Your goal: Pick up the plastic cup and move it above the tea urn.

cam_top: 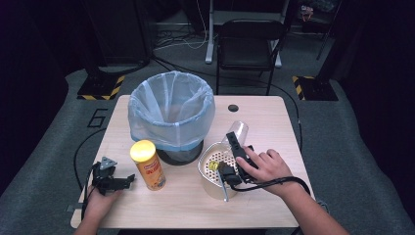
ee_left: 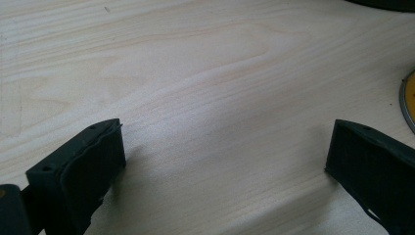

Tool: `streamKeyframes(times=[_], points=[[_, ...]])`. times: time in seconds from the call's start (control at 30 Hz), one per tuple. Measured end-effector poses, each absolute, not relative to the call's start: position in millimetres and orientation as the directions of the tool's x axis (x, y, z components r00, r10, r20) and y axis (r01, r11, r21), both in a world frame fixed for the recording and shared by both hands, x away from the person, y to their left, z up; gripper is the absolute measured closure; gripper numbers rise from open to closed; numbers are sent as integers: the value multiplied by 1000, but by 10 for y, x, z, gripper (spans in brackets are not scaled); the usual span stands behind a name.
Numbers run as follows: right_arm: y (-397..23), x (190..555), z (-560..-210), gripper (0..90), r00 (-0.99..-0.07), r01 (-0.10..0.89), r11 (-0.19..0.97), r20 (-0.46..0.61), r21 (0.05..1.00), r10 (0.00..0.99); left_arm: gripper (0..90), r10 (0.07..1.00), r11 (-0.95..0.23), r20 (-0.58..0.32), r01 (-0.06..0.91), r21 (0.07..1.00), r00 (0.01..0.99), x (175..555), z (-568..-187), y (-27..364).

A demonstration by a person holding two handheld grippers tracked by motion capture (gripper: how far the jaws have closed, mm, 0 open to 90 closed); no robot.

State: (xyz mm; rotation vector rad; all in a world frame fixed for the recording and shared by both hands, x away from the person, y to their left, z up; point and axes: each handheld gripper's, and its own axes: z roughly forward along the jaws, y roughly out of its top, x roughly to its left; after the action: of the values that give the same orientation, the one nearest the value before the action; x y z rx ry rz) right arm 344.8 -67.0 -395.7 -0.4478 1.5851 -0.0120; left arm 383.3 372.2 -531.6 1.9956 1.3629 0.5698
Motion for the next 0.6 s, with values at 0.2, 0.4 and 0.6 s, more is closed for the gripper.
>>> streamKeyframes(times=[0.2,0.4,0.6], points=[[-826,3464,-3885,360,-205,-238,954,-969,183,135,9,931,-251,-6,650,718,365,3832,-5316,3722],[-965,3594,-3714,360,-332,-215,893,-890,394,313,9,932,-250,-3,649,719,362,3830,-5315,3722],[-1121,3672,-3548,359,-449,-183,734,-720,654,529,9,935,-240,-7,647,724,355,3825,-5322,3715]])
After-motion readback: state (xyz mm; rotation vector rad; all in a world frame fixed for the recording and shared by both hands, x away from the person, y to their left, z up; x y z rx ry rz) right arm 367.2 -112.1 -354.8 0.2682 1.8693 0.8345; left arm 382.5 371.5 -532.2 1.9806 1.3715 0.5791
